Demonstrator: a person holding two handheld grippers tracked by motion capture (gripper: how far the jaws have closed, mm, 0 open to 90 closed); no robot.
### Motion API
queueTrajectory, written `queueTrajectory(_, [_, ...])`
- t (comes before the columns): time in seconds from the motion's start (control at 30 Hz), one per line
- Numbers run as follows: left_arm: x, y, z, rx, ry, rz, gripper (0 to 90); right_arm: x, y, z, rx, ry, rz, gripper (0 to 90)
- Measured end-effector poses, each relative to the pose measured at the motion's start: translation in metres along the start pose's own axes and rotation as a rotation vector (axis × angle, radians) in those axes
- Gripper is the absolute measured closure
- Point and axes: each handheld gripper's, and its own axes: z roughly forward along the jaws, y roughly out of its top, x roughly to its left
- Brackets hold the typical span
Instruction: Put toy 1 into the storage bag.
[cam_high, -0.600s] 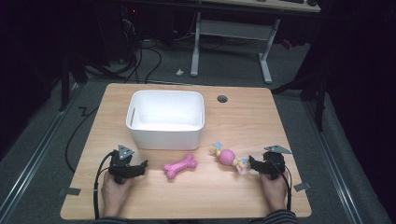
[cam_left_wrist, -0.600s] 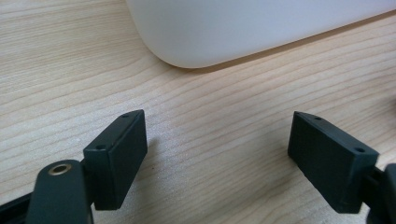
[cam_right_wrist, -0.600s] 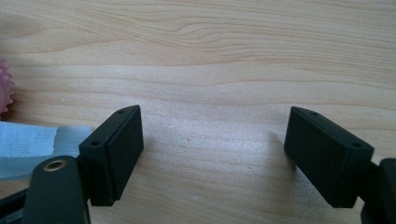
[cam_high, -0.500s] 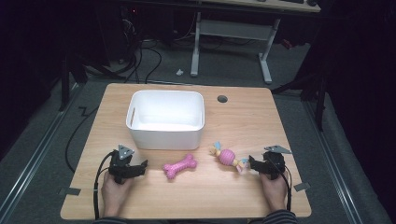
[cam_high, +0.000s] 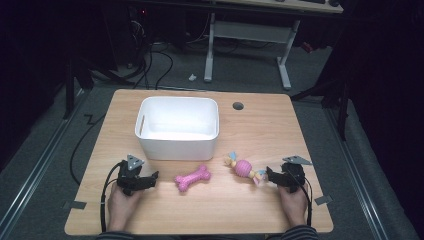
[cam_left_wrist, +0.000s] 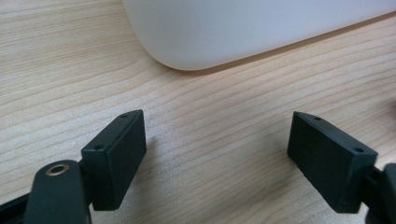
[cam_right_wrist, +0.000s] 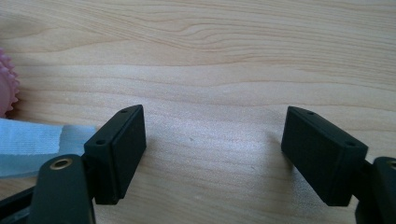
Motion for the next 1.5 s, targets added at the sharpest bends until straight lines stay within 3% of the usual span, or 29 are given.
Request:
queueTrajectory(0.27, [-0.002, 0.000, 0.001, 0.012, 0.005, 0.006, 14.5, 0.000, 0.000, 0.000, -0.001, 0.003, -0.006, 22.2])
queueTrajectory(0.7, [0.001, 0.000, -0.006, -0.009, -0.037, 0.002, 21.3, 0.000, 0.000, 0.000, 0.001, 0.005, -0.003, 22.2])
queueTrajectory(0.8, [0.001, 0.002, -0.012, -0.029, -0.060, -0.001, 22.1, 0.000, 0.000, 0.000, 0.001, 0.005, -0.002, 22.3])
queueTrajectory(1.03, [0.001, 0.004, -0.019, -0.024, -0.112, -0.017, 22.4, 0.000, 0.000, 0.000, 0.001, 0.006, -0.005, 22.2])
queueTrajectory(1.2, [-0.003, 0.005, -0.022, -0.019, -0.091, 0.015, 20.3, 0.001, 0.000, 0.000, 0.002, 0.008, -0.006, 22.2])
queueTrajectory(1.3, [-0.007, 0.006, -0.025, -0.018, -0.107, 0.010, 20.2, 0.001, 0.000, 0.000, 0.002, 0.013, -0.010, 22.2])
queueTrajectory(1.5, [-0.016, 0.008, -0.031, -0.022, -0.129, 0.047, 20.6, 0.001, 0.000, 0.000, 0.002, 0.014, -0.010, 22.2])
